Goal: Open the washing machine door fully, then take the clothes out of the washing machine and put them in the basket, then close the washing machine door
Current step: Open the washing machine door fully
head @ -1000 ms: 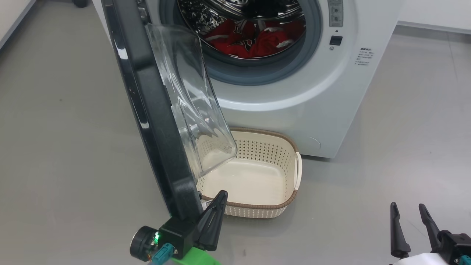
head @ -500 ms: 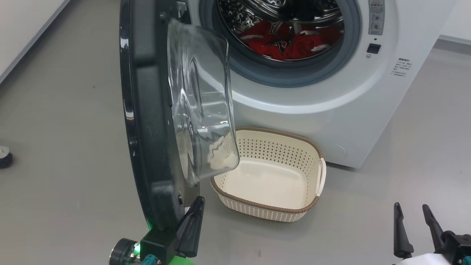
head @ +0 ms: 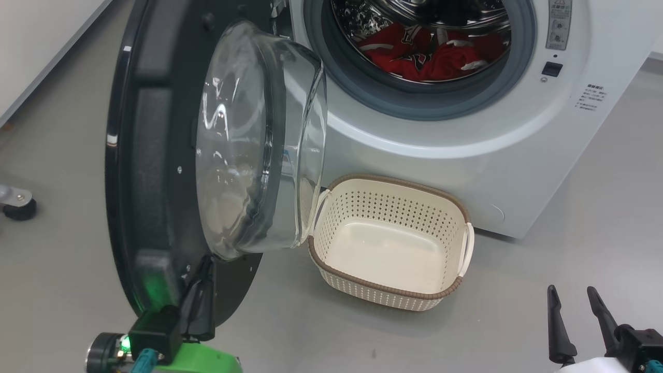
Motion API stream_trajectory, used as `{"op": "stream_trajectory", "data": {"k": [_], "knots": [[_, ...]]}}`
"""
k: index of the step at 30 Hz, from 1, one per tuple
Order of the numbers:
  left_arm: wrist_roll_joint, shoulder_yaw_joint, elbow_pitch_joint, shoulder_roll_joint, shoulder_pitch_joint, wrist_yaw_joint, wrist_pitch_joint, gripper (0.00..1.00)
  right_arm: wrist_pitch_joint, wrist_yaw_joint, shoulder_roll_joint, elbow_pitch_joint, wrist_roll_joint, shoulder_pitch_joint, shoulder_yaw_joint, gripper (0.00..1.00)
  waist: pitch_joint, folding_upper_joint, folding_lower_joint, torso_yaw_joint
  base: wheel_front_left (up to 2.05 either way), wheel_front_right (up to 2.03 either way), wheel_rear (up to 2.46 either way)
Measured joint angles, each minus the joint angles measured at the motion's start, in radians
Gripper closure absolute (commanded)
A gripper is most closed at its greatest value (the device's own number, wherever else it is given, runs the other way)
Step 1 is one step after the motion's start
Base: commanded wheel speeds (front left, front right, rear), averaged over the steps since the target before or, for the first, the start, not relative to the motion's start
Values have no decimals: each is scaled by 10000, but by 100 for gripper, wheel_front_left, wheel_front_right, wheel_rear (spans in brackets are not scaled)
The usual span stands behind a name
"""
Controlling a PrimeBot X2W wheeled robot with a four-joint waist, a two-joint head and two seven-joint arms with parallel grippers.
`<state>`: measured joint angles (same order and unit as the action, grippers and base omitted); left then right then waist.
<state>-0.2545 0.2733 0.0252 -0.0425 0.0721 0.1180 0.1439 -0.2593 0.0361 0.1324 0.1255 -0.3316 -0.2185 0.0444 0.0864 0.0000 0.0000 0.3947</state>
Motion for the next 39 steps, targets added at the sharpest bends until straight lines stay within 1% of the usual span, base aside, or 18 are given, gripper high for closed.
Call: {"op": "stream_trajectory", "data": {"k": [4,5,6,9,16,24,33,39], "knots": [[27,-552,-2,8,0,0,33,100,0,-2,0,2,0,2,0,0,42,0,0,-36,0,0,0],[27,-734,-8,13,0,0,61,100,0,-27,2,4,0,5,12,0,52,0,0,-50,0,0,0],[40,-1122,-13,23,-1,0,94,100,0,-59,6,2,12,24,69,0,78,0,0,-98,0,0,0],[40,-1588,-61,15,-13,0,130,100,0,-79,19,2,12,48,71,0,136,0,0,-184,0,0,0],[40,-2378,-322,52,-213,0,157,100,0,-86,111,-6,12,98,61,0,320,0,0,-368,0,0,0],[40,-3116,-823,79,-907,0,142,100,0,-121,217,-25,12,283,8,0,545,0,0,-548,0,0,0],[40,-4069,-1509,159,-1606,0,67,100,2,-163,295,-52,12,331,-31,0,712,0,0,-642,0,0,0],[38,-4727,-1908,107,-1998,0,67,100,2,-169,299,-50,12,349,-23,0,752,0,0,-677,0,0,0]]}}
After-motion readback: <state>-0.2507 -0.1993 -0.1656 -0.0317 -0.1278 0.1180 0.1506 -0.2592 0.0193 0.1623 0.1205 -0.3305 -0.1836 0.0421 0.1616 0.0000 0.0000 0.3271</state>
